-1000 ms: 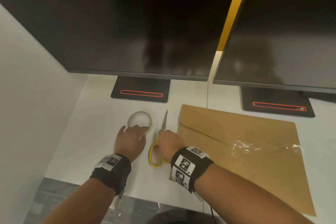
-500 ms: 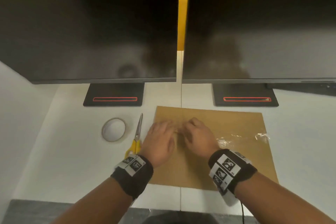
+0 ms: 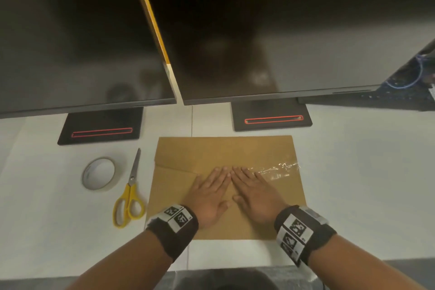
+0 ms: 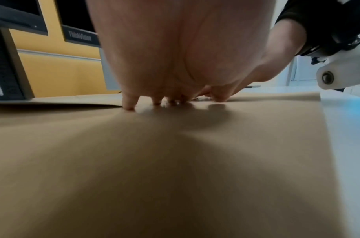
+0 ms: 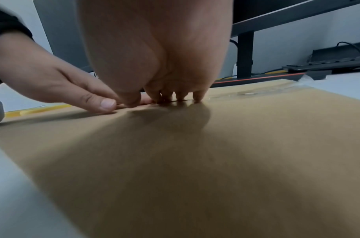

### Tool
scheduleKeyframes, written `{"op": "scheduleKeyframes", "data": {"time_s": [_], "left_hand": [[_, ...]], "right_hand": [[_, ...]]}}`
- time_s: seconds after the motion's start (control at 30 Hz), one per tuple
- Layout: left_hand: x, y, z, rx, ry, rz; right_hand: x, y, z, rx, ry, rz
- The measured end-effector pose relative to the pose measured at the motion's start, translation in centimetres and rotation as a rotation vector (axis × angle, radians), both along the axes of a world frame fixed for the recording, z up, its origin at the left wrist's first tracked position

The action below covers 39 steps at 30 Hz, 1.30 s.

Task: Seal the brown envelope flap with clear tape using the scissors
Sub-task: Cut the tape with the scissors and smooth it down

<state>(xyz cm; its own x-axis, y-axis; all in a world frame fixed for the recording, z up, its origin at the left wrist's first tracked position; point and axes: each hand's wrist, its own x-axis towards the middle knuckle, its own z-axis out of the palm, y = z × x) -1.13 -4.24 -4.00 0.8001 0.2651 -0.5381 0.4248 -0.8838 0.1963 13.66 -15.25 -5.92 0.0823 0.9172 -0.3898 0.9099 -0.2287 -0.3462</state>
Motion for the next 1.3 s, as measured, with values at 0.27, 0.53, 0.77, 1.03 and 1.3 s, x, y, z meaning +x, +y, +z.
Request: {"op": "scheduleKeyframes", "data": {"time_s": [0.27, 0.53, 0.77, 1.03, 1.3], "left_hand": [[0.1, -0.5, 0.3, 0.071, 0.027, -0.013], [0.1, -0.5, -0.3, 0.125, 0.048, -0.049], [0.0, -0.4, -0.4, 0.122, 0.03, -0.039], [0.1, -0.4, -0.6, 0.113, 0.021, -0.034], [0.0, -0.4, -0.8, 0.102, 0.031, -0.014]], "right_hand": [[0.7, -0.5, -0.5, -0.034, -0.061, 0.035], [3.4, -3.2, 0.1, -0.077, -0.142, -0.203], [5.0, -4.1, 0.4, -0.121, -0.144, -0.356], [4.8, -4.1, 0.6, -0.119, -0.136, -0.414], [5.2, -3.9, 0.9, -0.135, -0.087, -0.44]]}}
